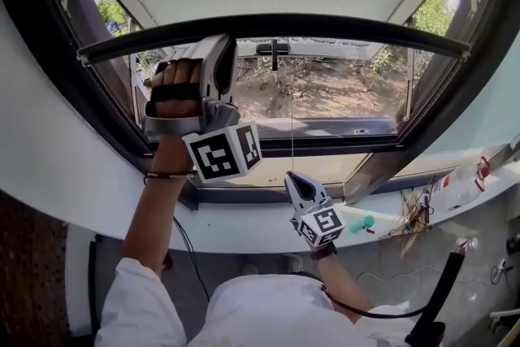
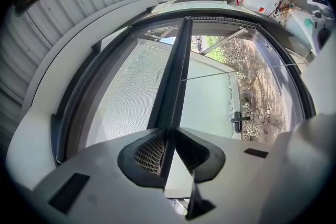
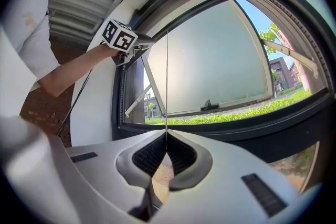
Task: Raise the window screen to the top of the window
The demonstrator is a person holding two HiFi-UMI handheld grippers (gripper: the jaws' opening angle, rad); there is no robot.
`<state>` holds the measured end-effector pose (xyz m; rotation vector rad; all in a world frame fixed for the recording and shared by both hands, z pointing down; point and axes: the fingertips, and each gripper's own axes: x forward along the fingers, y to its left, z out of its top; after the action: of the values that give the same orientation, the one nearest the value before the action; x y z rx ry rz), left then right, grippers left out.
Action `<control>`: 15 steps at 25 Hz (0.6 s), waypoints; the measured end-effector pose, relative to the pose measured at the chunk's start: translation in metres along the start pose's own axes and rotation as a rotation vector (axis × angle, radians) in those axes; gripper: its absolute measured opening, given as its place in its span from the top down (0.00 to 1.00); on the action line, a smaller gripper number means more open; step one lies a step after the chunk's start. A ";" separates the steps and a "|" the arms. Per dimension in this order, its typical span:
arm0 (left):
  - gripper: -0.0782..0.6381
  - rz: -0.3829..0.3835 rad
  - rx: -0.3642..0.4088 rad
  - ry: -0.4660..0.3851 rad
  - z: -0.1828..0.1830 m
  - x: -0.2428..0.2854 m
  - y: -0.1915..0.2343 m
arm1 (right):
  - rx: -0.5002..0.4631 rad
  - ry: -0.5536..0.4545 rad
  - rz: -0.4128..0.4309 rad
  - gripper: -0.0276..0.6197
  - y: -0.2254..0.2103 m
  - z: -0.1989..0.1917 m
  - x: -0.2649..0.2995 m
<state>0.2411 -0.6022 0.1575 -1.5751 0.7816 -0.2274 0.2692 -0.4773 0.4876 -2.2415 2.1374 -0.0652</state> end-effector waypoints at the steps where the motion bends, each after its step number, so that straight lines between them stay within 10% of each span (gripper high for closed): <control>1: 0.83 0.003 -0.001 0.001 0.001 0.001 0.001 | -0.002 0.001 0.001 0.97 0.001 0.000 0.002; 15: 0.83 0.084 -0.006 -0.006 0.008 0.008 0.029 | -0.035 -0.046 0.038 0.97 0.019 0.029 0.012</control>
<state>0.2419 -0.5997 0.1260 -1.5445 0.8422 -0.1597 0.2522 -0.4905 0.4574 -2.1977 2.1729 0.0253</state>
